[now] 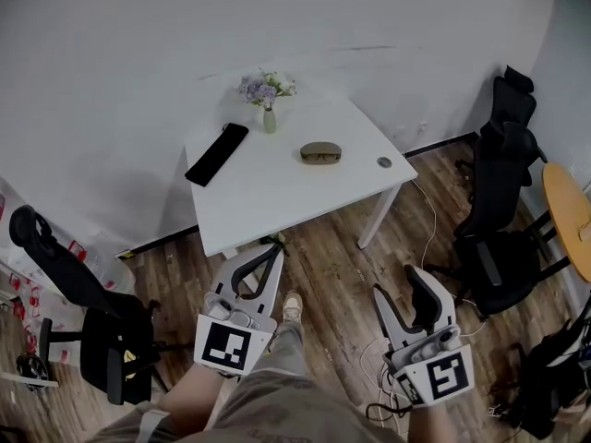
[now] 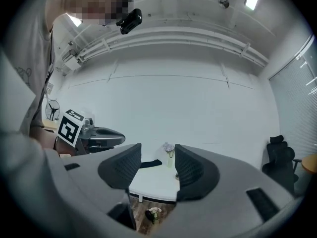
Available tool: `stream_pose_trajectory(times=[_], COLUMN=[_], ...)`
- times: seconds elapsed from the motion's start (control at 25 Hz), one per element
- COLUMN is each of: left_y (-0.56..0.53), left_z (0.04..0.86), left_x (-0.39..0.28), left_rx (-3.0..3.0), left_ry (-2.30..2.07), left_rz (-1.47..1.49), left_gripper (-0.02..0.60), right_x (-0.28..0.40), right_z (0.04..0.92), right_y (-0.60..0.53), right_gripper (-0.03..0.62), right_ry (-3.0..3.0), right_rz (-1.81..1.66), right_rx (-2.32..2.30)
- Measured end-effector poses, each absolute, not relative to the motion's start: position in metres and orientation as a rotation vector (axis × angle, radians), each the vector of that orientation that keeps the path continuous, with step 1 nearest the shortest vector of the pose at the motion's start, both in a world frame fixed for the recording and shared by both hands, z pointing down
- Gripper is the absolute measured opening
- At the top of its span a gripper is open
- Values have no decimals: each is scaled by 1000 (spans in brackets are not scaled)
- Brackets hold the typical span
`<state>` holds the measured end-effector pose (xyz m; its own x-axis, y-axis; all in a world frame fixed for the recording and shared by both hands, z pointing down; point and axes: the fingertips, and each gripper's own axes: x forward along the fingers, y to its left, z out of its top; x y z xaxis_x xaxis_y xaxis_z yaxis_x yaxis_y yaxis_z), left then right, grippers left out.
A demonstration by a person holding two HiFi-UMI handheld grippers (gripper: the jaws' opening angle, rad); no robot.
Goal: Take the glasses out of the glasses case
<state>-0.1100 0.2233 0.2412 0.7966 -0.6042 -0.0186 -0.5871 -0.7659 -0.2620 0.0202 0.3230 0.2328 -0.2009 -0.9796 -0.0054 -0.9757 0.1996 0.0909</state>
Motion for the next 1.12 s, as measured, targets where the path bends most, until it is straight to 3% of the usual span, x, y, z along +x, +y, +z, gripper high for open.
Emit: stream_pose_trajectory(times=[0.6,1.12], left_y=[-38,-169], left_z=[265,381], left_x=[-43,15], left_rx=[-2794,-2895], left_ry=[916,862], left_rz=[-240,-517], left_gripper=[14,14], right_x=[79,111], right_z=[275,388], right_y=[38,-121], right_gripper=[229,230], right_ry=[-2308,-2305], right_rz=[117,373], right_rx=[1811,1725])
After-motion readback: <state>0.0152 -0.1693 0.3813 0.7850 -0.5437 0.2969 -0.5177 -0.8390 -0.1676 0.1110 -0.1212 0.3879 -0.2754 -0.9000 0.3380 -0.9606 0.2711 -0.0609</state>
